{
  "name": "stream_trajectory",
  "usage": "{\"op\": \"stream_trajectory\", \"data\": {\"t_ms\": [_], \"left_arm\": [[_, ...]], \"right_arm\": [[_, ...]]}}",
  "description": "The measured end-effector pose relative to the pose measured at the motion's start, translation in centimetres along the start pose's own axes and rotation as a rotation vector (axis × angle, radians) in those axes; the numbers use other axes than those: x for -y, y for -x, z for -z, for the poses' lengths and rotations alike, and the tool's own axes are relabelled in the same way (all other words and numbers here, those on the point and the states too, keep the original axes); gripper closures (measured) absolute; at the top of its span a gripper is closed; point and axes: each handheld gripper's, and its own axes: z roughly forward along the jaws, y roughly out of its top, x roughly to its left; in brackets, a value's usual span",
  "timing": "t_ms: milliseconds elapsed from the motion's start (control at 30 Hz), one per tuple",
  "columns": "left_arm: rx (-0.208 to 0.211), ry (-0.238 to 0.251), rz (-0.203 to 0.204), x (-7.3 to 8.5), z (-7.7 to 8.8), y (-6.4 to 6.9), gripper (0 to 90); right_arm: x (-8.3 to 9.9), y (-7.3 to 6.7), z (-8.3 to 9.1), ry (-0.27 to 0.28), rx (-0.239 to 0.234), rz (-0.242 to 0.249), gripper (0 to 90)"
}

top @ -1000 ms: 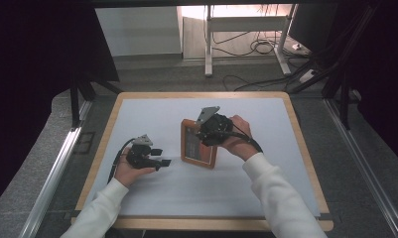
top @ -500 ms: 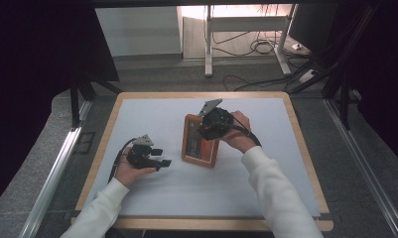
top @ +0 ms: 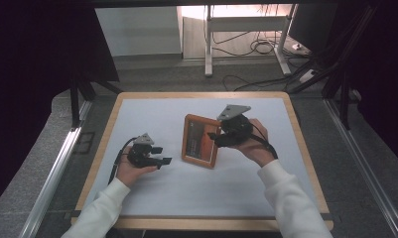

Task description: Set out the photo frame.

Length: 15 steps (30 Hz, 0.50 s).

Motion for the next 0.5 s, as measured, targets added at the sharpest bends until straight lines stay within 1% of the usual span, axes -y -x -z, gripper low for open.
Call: {"op": "stream_trajectory", "data": {"t_ms": [67, 167, 233, 267, 333, 500], "left_arm": [[0.0, -0.005, -0.005, -0.1, 0.0, 0.0, 39.8], [-0.011, -0.001, -0.009, -0.3, -0.2, 0.2, 42.9], [-0.012, -0.003, -0.008, -0.4, -0.5, 0.2, 43.2], [-0.014, -0.007, -0.01, -0.4, -0.6, 0.2, 43.1], [-0.02, -0.012, -0.009, -0.5, -0.9, 0.3, 42.8], [-0.031, -0.012, -0.008, -0.9, -1.2, 0.3, 44.2]], "right_arm": [[1.4, 0.1, 1.1, 0.027, -0.006, -0.042, 25.6], [3.4, 0.0, 2.2, 0.044, 0.0, -0.067, 24.7], [5.2, -0.2, 2.9, 0.044, 0.006, -0.086, 24.3], [5.9, -0.3, 3.1, 0.043, 0.01, -0.086, 24.3], [7.4, -0.4, 3.5, 0.041, 0.017, -0.104, 24.3], [10.6, -0.7, 4.1, 0.04, 0.007, -0.165, 24.3]]}}
